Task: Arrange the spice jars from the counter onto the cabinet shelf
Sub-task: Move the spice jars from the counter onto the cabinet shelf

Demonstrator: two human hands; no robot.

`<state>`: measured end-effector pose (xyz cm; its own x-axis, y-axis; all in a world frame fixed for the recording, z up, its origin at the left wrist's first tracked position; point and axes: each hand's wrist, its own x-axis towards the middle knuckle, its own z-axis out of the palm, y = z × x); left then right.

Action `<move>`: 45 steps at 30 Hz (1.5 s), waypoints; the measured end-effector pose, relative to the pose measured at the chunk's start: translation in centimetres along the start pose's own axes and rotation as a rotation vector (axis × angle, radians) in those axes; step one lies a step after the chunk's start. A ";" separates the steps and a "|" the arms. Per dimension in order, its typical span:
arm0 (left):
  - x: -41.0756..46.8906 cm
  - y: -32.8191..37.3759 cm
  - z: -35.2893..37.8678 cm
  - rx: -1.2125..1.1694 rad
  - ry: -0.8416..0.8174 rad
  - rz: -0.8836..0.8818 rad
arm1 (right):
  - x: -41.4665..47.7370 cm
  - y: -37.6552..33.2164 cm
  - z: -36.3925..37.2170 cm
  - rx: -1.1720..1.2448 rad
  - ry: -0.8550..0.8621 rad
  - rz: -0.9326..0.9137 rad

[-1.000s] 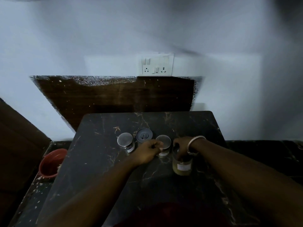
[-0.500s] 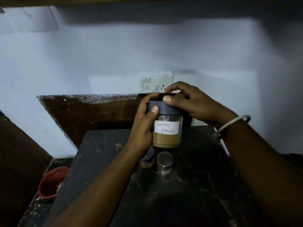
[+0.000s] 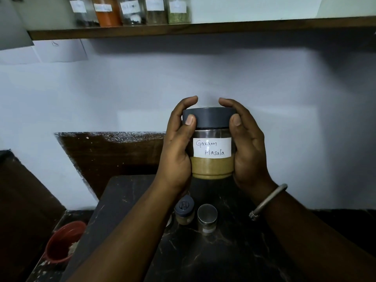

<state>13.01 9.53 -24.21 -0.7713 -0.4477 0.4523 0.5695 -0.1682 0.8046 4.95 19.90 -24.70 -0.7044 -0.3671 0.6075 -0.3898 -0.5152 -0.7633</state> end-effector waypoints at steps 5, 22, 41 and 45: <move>-0.1 0.4 0.1 0.005 -0.008 0.003 | -0.2 -0.8 0.4 0.015 0.028 0.002; -0.4 0.5 0.4 0.005 -0.004 -0.027 | -0.8 -1.8 0.8 0.010 0.083 0.037; 0.0 0.8 0.3 -0.022 -0.014 -0.011 | -0.4 -1.6 0.8 0.043 0.073 0.029; 0.6 1.2 0.3 0.008 -0.035 0.003 | 0.2 -1.9 0.7 0.008 0.053 0.013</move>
<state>13.20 9.32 -22.86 -0.7793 -0.4173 0.4675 0.5694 -0.1601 0.8063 5.99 20.24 -22.98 -0.7401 -0.3319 0.5849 -0.3760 -0.5167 -0.7691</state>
